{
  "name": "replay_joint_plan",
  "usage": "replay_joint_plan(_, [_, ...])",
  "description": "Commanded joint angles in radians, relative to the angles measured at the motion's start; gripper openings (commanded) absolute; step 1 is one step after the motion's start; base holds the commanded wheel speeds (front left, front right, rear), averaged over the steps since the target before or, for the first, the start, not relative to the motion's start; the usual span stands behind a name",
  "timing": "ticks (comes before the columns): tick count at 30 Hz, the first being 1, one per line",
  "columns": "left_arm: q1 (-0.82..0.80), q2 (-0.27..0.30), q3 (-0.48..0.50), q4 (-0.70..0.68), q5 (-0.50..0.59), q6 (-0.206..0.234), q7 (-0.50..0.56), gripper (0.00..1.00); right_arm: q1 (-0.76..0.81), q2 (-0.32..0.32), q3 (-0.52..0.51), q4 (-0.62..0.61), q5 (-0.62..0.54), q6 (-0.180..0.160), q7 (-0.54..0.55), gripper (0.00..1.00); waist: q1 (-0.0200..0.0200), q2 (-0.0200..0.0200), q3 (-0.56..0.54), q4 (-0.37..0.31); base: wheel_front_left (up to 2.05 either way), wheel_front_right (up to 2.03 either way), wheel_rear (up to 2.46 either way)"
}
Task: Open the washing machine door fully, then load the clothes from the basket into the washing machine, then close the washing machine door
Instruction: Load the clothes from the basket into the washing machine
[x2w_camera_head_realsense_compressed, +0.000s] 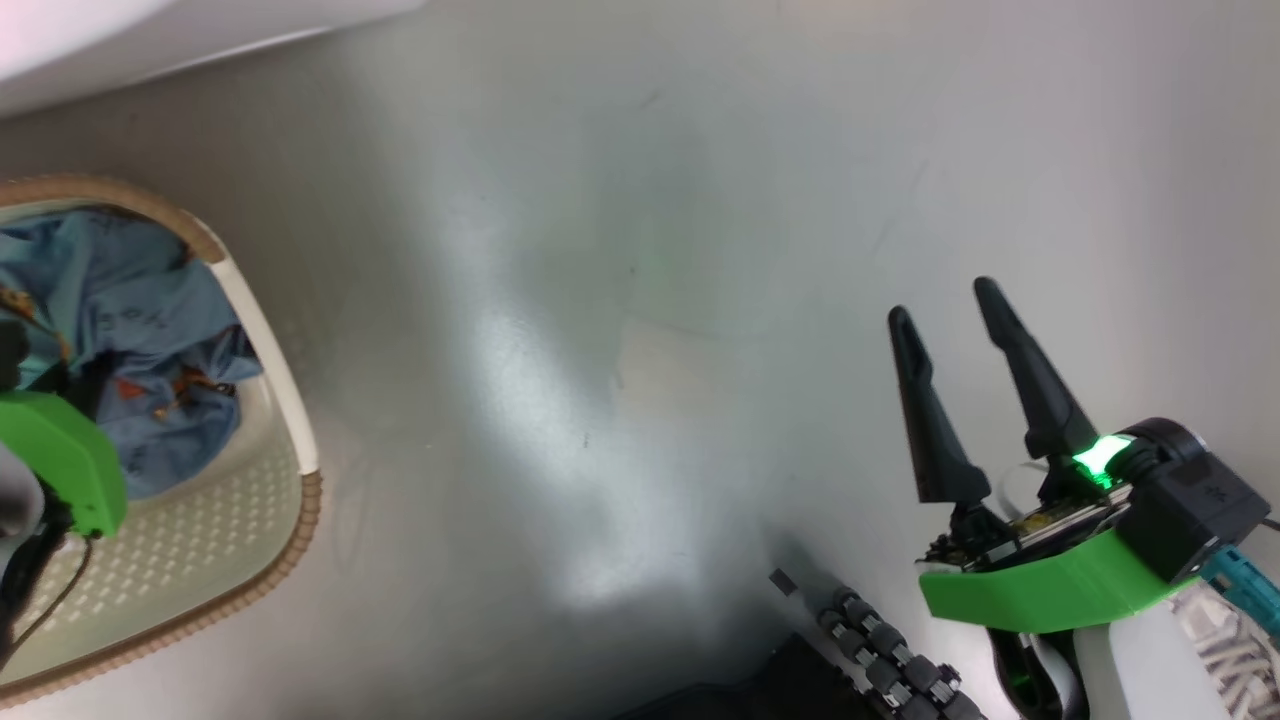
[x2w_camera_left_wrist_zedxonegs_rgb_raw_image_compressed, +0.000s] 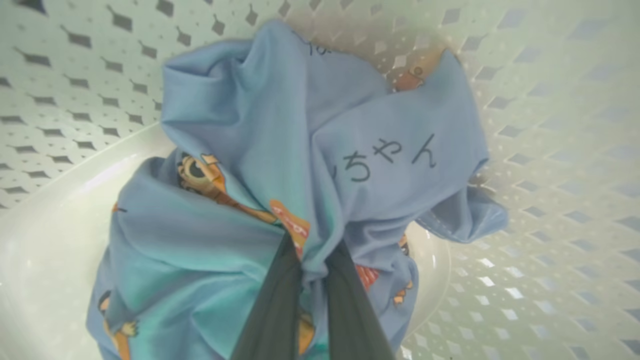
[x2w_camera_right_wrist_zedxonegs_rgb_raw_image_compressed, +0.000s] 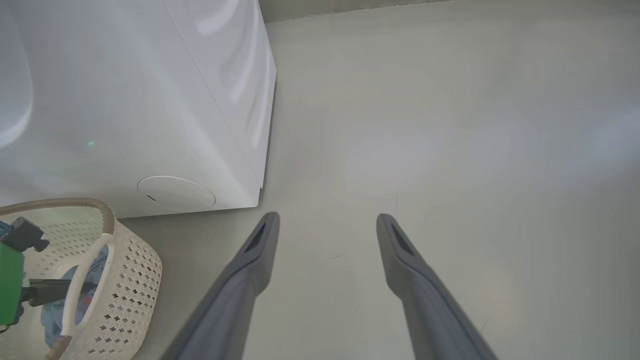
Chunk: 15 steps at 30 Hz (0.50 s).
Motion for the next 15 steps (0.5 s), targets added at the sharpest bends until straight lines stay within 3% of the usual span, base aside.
replay_joint_plan(1, [0.029, 0.035, 0.029, -0.015, -0.013, -0.002, -0.012, 0.00, 0.022, -0.008, 0.010, -0.012, -0.006, 0.002, -0.005, 1.00, 0.0000, 0.0000, -0.034, 0.032, 0.00, 0.00, 0.00])
replay_joint_plan(8, [0.101, 0.030, 0.148, -0.150, 0.002, -0.002, -0.015, 0.00, -0.014, -0.008, -0.011, 0.019, -0.034, 0.002, -0.005, 1.00, 0.0000, 0.0000, -0.119, 0.093, 0.00, 0.00, 0.00])
replay_joint_plan(15, [0.232, -0.019, 0.314, -0.274, 0.088, -0.002, -0.015, 0.00, -0.029, -0.008, -0.031, 0.062, -0.053, 0.002, -0.005, 1.00, 0.0000, 0.0000, -0.213, 0.151, 0.00, 0.00, 0.00])
